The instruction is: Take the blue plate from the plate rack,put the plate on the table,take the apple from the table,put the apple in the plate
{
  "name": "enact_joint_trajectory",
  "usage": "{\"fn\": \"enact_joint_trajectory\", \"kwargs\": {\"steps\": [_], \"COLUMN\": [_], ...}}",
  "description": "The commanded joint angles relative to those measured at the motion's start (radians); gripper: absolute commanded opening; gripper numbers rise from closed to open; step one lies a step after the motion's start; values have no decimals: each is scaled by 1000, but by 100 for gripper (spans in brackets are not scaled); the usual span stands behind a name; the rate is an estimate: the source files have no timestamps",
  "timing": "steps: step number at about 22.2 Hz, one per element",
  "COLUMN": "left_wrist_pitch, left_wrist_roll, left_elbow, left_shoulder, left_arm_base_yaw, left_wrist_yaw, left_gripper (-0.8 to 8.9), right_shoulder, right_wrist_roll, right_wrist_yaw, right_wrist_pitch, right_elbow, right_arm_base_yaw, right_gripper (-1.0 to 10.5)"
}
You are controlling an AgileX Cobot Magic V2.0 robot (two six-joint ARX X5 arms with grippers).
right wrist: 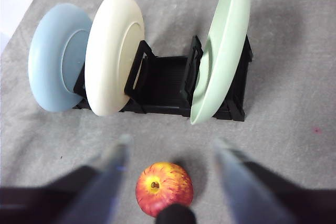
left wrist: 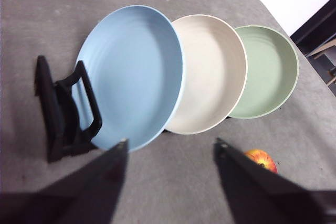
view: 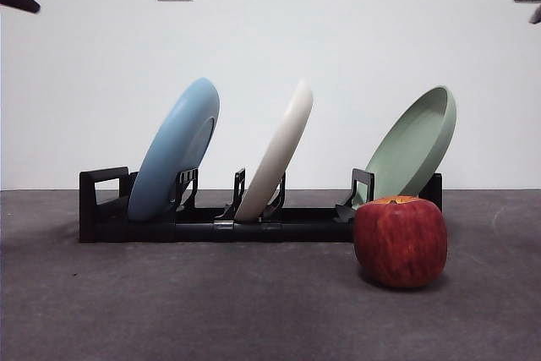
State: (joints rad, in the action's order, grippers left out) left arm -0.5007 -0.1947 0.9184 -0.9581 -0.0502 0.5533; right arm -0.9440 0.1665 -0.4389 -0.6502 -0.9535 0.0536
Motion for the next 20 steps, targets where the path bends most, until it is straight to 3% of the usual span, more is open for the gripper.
{"fn": "enact_joint_trajectory", "kwargs": {"steps": [1,4,8,10,14,20], "left_wrist_pitch": [84,121,96,56,-42,-77], "left_wrist_roll": [-3,-20,0,26,73,94], "left_elbow": [5,70,233,332,507,563], "left_shoulder": [-37,-142,-317,-409,-575,-732], "left_arm_base_yaw": [-31,-84,-167,-198,-249,-290], "left_wrist_yaw": [0,-10,-109,-139,-218,-273], "left_gripper": [435,435,423,333,333,344], "right_shoulder": [2,2,2,2,2,2], "right_wrist_roll": [-11,-11,-10,-10,-10,-10], "right_wrist_yaw": [-4,-4,-4,-4,-4,-2], "right_wrist_pitch": [6,6,5,5,5,4], "right_elbow": [-3,-3,-3,-3,-3,-3], "right_arm_base_yaw": [0,0,0,0,0,0], "right_gripper": [407,407,406,406,406,406]}}
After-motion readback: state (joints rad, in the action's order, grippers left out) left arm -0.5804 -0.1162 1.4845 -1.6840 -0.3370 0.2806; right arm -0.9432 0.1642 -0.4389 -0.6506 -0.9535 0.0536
